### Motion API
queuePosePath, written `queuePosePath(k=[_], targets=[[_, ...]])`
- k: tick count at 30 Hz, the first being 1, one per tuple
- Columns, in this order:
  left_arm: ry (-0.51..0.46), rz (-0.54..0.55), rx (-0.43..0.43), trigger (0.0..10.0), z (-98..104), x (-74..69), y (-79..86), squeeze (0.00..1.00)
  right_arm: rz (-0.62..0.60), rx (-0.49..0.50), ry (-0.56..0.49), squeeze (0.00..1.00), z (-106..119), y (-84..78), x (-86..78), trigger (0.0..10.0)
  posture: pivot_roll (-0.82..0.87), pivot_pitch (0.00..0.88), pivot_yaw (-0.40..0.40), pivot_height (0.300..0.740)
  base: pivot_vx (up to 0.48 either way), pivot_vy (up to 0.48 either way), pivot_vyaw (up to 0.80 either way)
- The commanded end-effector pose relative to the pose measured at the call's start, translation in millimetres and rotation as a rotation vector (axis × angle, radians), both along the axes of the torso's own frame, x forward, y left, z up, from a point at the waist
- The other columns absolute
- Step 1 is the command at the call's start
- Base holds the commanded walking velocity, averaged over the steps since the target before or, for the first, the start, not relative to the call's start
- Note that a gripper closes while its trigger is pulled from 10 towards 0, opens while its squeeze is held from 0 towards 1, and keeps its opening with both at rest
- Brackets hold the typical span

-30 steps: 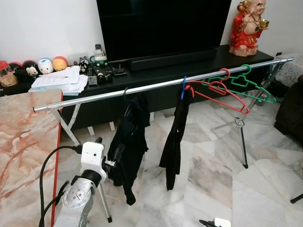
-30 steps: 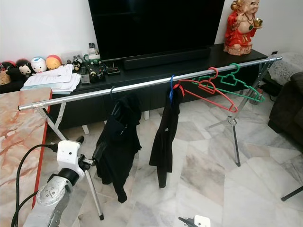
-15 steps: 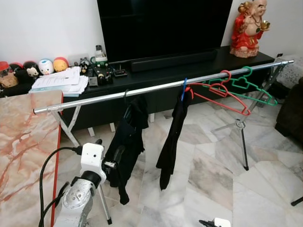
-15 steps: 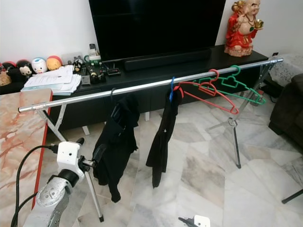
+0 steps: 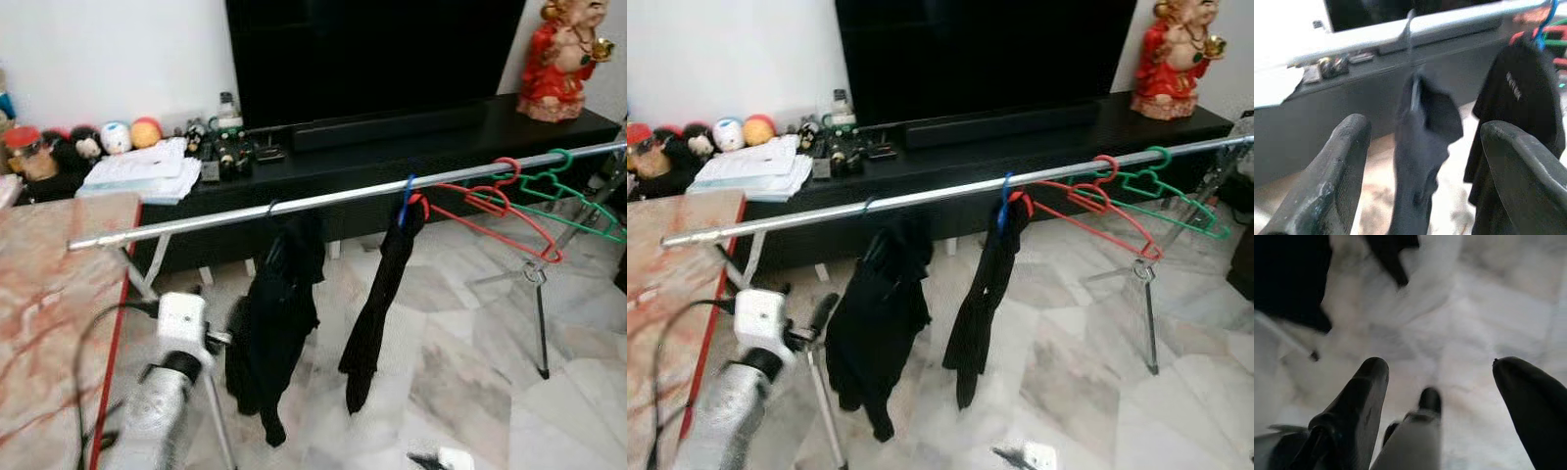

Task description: Hang hanger

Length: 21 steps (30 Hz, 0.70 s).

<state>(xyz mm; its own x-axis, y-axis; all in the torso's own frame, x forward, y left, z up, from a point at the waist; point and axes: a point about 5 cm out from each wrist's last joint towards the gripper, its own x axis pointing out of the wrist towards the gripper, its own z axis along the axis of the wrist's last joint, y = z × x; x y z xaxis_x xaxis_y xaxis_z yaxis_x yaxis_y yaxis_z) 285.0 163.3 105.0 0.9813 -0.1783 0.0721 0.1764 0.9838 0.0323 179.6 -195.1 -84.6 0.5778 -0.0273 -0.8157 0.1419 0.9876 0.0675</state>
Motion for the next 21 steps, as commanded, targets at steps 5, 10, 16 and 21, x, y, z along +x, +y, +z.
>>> queuePosePath(k=[5, 10, 16, 21], targets=[[0.012, -0.010, 0.003, 10.0, 1.4, -0.2, 7.3, 0.00, -0.005, 0.032, -0.006, 0.00, -0.4, 11.5, 2.5, 10.0, 0.11, 0.036, 0.029, 0.740, 0.325, 0.000, 0.00], [0.018, -0.029, 0.005, 10.0, 0.6, -0.8, 5.4, 0.00, -0.001, 0.029, -0.004, 0.00, -0.4, 11.5, 2.4, 10.0, 0.11, 0.036, 0.029, 0.740, 0.316, 0.000, 0.00], [0.022, -0.033, 0.010, 10.0, 0.6, -0.5, 5.1, 0.00, 0.008, 0.030, 0.008, 0.00, -0.9, 11.5, 1.9, 10.0, 0.11, 0.037, 0.029, 0.740, 0.297, 0.000, -0.48], [0.040, -0.033, 0.027, 10.0, -1.0, 0.2, 5.8, 0.00, -0.002, 0.030, -0.002, 0.00, -0.5, 11.3, 2.4, 10.0, 0.11, 0.037, 0.028, 0.740, 0.108, 0.000, -0.11]])
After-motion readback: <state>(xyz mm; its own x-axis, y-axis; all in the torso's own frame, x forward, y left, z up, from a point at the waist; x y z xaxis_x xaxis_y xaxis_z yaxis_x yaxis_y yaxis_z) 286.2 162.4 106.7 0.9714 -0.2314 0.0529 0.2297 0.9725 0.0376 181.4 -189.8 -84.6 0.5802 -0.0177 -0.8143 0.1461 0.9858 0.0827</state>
